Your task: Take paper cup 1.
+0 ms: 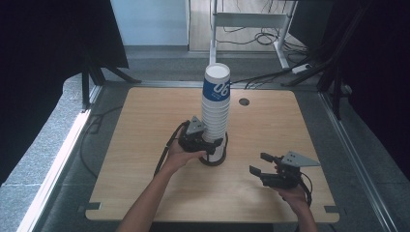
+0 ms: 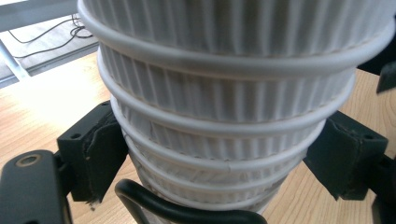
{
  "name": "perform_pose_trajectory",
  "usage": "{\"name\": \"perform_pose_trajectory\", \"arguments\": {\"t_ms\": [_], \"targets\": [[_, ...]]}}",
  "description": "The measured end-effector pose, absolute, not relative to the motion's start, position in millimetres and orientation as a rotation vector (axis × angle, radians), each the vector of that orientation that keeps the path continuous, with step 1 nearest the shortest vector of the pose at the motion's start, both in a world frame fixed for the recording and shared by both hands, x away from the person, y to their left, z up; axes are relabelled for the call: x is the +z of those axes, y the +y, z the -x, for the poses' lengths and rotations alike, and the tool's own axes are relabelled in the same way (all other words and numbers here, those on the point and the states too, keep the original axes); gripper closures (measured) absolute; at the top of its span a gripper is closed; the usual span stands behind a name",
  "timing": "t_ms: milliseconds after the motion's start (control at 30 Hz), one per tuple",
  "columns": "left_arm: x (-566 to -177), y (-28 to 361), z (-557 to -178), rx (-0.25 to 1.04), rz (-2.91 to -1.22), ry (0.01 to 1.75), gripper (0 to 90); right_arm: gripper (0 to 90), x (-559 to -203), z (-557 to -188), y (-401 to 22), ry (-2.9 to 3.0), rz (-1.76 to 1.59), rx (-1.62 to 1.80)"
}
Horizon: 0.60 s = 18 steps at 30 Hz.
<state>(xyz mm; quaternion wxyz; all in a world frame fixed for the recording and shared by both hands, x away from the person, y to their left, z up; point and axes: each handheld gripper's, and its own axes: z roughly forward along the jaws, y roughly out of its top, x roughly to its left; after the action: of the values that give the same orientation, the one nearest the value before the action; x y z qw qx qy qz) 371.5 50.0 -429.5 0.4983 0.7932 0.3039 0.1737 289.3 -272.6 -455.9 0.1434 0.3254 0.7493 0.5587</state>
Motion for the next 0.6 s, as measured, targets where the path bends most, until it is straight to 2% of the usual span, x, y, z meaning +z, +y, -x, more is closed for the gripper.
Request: {"name": "perform_pose_trajectory", "arguments": {"t_ms": [600], "targets": [[-429,50,-371,0.421,-1.921,0.736,13.3,26.7,-369,-329,-248,2.184,-0.74,1.708]]}}
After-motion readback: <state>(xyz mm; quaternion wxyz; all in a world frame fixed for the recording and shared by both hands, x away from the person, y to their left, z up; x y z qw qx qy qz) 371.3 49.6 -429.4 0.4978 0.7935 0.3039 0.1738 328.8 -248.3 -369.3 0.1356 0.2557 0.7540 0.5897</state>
